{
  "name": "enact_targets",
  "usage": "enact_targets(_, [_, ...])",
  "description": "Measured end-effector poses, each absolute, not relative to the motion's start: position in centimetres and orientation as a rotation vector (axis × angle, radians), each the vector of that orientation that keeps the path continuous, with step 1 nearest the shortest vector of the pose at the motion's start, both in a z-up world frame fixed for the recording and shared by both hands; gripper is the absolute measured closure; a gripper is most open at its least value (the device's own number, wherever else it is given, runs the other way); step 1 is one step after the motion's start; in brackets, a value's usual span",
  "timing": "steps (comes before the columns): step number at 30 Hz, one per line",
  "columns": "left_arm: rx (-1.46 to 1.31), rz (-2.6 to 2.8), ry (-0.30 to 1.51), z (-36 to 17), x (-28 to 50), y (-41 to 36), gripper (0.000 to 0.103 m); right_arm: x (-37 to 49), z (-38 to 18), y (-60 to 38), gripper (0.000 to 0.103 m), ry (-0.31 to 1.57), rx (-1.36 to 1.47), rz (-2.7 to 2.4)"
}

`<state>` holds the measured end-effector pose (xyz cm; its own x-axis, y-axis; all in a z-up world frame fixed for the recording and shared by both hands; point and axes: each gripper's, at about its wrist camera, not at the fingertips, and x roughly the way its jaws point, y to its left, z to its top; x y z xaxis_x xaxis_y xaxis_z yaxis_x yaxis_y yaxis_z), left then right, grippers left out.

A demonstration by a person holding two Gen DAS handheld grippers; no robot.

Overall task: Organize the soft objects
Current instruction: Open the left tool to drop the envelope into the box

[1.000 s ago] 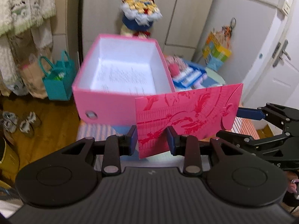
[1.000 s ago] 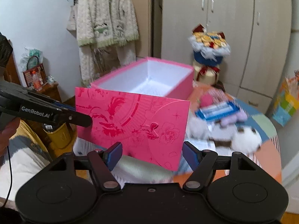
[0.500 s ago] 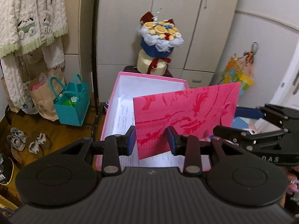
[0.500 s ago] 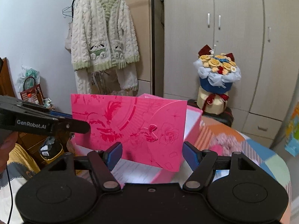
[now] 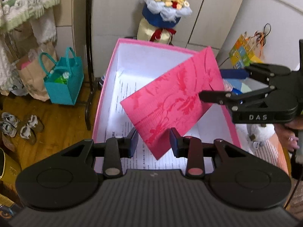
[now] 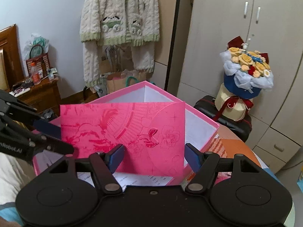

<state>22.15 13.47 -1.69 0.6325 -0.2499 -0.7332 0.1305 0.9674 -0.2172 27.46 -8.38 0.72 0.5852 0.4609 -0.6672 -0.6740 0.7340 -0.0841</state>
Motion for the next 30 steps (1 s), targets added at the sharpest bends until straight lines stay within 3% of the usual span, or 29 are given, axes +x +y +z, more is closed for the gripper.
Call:
enact_targets(6, [-0.093, -0.209, 0.883, -2.3, 23.1, 12.8, 0.067, 28.4, -0.3, -7.5, 0.028, 0.658, -0.412, 0.695])
enact_targets(8, [-0.040, -0.198, 0.880, -2.4, 23.1, 12.4, 0.054, 28.6, -0.7, -6.9, 0.028, 0.651, -0.456, 0.698])
enact_targets(14, [0.044, -0.180, 0.844, -2.1, 22.5, 11.7, 0.042, 28.0, -1.5, -5.7, 0.031, 0.654, -0.531, 0.732])
enact_targets(30, [0.075, -0.214, 0.773, 0.9, 18.7, 10.9, 0.040, 22.4, 2.0, -8.3, 0.032, 0.664, -0.416, 0.726])
